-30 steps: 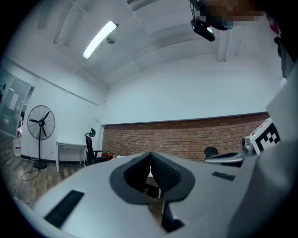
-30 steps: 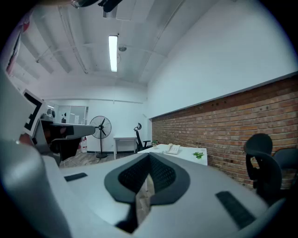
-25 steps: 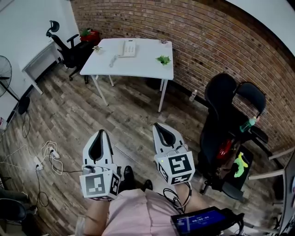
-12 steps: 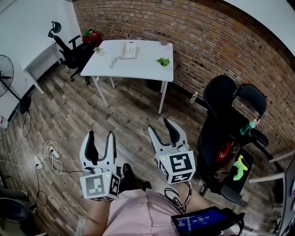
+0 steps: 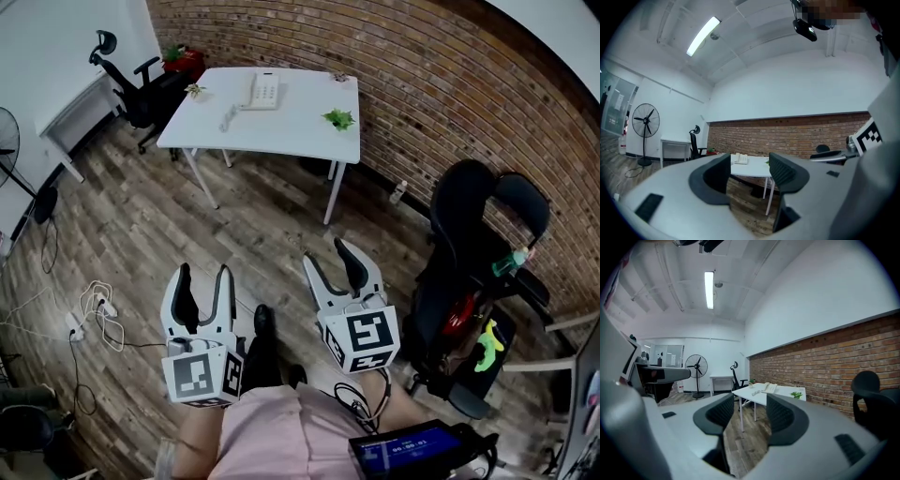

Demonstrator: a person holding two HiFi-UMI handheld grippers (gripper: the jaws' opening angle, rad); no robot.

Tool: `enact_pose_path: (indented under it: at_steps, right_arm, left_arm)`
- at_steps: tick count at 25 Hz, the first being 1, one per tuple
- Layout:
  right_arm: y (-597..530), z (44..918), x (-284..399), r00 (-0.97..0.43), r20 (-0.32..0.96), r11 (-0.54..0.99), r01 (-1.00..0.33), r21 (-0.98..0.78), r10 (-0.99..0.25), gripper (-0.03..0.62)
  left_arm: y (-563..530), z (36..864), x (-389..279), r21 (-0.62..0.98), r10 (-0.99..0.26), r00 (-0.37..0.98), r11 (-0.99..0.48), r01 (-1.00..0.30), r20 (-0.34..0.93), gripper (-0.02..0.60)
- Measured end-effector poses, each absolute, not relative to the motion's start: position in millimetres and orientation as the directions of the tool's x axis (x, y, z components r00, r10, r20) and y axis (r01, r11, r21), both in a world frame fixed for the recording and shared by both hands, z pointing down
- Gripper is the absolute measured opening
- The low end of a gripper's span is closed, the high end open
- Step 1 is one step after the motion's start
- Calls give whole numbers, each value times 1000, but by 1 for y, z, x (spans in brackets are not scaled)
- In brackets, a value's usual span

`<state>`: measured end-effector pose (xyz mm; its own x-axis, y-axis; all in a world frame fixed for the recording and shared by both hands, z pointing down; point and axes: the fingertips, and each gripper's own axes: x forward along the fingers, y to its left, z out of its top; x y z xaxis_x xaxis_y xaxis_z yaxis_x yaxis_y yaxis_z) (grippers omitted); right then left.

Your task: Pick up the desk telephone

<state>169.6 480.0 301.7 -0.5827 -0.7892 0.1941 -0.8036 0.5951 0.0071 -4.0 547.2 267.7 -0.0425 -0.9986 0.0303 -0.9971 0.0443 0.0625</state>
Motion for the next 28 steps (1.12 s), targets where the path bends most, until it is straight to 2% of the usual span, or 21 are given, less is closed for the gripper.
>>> enact_pose_path:
  at_steps: [11,21,28]
  right_arm:
    - [362,330,95,-570,259,592,-806,9,-780,225]
    - [256,287,48,-529,176,544,-838,45,-830,219]
    - [220,290,36,-498,174,513,-857,51,-850,215]
  left_arm:
    - [417,290,-80,80,-997,-22,27,-996,68,253]
    - [308,245,-129,50,-999,35,-36,-998,-29,255]
    - [265,254,-142,49,-997,74,-74,-996,-16,255]
